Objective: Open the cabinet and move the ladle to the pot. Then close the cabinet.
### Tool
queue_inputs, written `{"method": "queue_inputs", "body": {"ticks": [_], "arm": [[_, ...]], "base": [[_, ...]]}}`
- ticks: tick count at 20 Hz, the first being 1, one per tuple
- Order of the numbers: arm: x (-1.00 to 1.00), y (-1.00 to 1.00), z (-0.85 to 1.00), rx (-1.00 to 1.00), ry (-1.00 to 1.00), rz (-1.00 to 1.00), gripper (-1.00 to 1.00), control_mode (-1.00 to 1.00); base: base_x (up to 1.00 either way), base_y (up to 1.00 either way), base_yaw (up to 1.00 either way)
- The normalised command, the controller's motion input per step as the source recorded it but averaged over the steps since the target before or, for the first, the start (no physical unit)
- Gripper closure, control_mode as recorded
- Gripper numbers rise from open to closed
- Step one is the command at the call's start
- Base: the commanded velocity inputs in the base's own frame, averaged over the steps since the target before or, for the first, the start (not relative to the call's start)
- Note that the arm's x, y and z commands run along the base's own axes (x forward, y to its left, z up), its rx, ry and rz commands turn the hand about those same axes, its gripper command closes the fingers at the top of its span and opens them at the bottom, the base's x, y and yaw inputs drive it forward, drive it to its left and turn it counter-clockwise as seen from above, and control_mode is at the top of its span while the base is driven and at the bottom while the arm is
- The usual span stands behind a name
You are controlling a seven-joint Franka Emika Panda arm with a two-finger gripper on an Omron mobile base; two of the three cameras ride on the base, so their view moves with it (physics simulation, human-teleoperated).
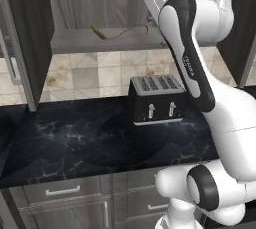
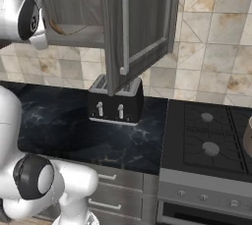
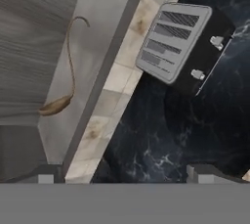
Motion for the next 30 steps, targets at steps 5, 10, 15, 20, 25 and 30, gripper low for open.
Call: {"method": "queue_inputs", "body": {"ticks": [5, 10, 15, 20, 25, 30], "arm": [[-0.01, -0.38, -0.37, 0.0, -0.24, -0.15, -1.0, -1.0], [0.0, -0.29, -0.24, 0.01, -0.2, -0.13, -1.0, -1.0], [0.21, -0.3, -0.03, 0.0, 0.0, -0.05, -1.0, -1.0], [0.24, -0.08, 0.0, 0.0, 0.0, 0.01, -1.0, -1.0], [0.13, -0.02, 0.0, 0.0, 0.0, 0.0, -1.0, -1.0], [0.29, -0.01, 0.0, 0.0, 0.0, 0.0, -1.0, -1.0]], "base": [[0.0, 0.0, 0.0], [0.0, 0.0, 0.0], [0.0, 0.0, 0.0], [0.0, 0.0, 0.0], [0.0, 0.0, 0.0], [0.0, 0.0, 0.0]]}}
